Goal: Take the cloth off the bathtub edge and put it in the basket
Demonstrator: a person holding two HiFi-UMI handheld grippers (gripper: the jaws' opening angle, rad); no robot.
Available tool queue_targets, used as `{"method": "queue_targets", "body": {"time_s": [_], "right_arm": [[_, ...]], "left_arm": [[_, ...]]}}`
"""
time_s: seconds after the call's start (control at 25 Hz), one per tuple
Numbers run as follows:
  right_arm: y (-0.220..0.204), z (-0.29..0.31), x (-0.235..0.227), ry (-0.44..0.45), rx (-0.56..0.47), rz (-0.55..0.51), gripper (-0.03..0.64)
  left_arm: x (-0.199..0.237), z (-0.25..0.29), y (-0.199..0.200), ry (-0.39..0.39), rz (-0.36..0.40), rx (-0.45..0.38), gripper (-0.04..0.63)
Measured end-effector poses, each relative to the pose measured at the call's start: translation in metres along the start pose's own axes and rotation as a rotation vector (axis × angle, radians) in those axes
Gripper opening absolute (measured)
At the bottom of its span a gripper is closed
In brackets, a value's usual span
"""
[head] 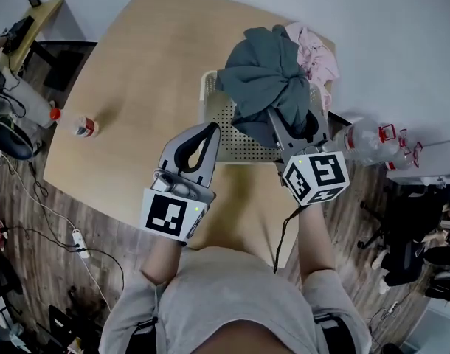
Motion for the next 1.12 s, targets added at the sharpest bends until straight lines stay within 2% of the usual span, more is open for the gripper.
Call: {"method": "queue_targets", "body": {"time_s": [0.36,0.76,1.12], "right_arm": [[-0.057,0.033,0.000,0.129,0.224,-0.008,0.218],[-0.103,0.051,0.008,0.288,0.455,-0.081,0.218],[-0.133,0.069,0.005,0.353,0.631,-0.131,0.218]], "left_arm": [[0.017,0.011,-0.021,0.016,-0.061,0.022,-0.003],[0.025,0.018,-0.035,0.014,-0.088,0.042,-0.003],[0.031,0.016,-0.046,0.024,-0.102,0.063,-0.003]]}}
Point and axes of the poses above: the fingertips, and each gripper's own axes: z forward along the fingers, x to its left, y out of its top, the point moved 6 cm from there along -z, backward along the fingers, and after that the axes turned 7 degrees about -x, right-handed, at the moved point
